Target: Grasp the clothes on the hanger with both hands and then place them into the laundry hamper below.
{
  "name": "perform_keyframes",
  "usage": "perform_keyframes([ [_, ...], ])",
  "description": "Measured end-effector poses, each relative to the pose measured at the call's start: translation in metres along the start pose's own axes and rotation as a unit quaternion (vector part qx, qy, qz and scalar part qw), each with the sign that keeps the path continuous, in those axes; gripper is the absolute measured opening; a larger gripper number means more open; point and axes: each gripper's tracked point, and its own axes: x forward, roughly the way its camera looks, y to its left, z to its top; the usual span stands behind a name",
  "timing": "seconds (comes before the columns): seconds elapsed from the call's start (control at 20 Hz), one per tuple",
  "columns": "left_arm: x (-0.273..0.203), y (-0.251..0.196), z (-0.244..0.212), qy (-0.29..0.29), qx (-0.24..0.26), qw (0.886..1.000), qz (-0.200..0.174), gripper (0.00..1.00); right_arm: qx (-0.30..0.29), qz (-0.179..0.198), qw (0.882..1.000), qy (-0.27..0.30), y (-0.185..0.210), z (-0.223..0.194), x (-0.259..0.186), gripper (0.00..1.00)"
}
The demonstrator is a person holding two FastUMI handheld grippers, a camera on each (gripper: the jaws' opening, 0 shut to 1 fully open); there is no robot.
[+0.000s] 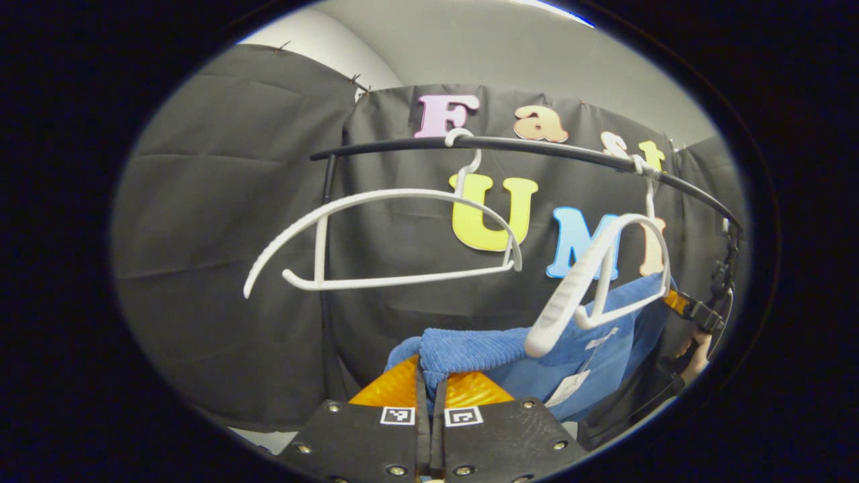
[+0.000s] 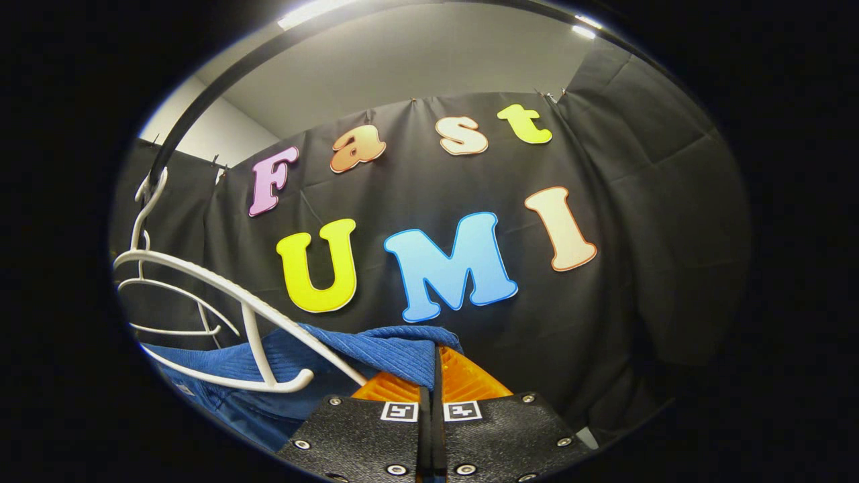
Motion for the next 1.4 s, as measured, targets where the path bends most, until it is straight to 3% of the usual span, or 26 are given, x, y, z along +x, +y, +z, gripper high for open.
perform_keyframes([
  [0.25, -0.011, 0.01, -0.048, 0.043, -0.056, 0.997, -0.038, 0.02, -0.069, -0.028, 0.997, 0.015, -0.006, -0.016, -0.028, 0.0],
  [0.55, -0.033, 0.011, -0.083, 0.075, -0.026, 0.993, -0.092, 0.02, -0.095, -0.086, 0.99, 0.05, -0.021, -0.027, -0.091, 0.0],
  [1.0, -0.092, 0.047, -0.059, 0.045, 0.002, 0.99, -0.131, 0.01, -0.127, -0.111, 0.984, 0.049, -0.006, 0.004, -0.22, 0.0],
  [1.2, -0.122, 0.047, -0.049, 0.036, 0.041, 0.987, -0.154, 0.01, -0.125, -0.12, 0.984, 0.05, 0.007, 0.018, -0.264, 0.0],
  [1.4, -0.154, 0.037, -0.041, 0.029, 0.044, 0.983, -0.178, 0.01, -0.121, -0.112, 0.984, 0.066, 0.023, 0.017, -0.297, 0.0],
])
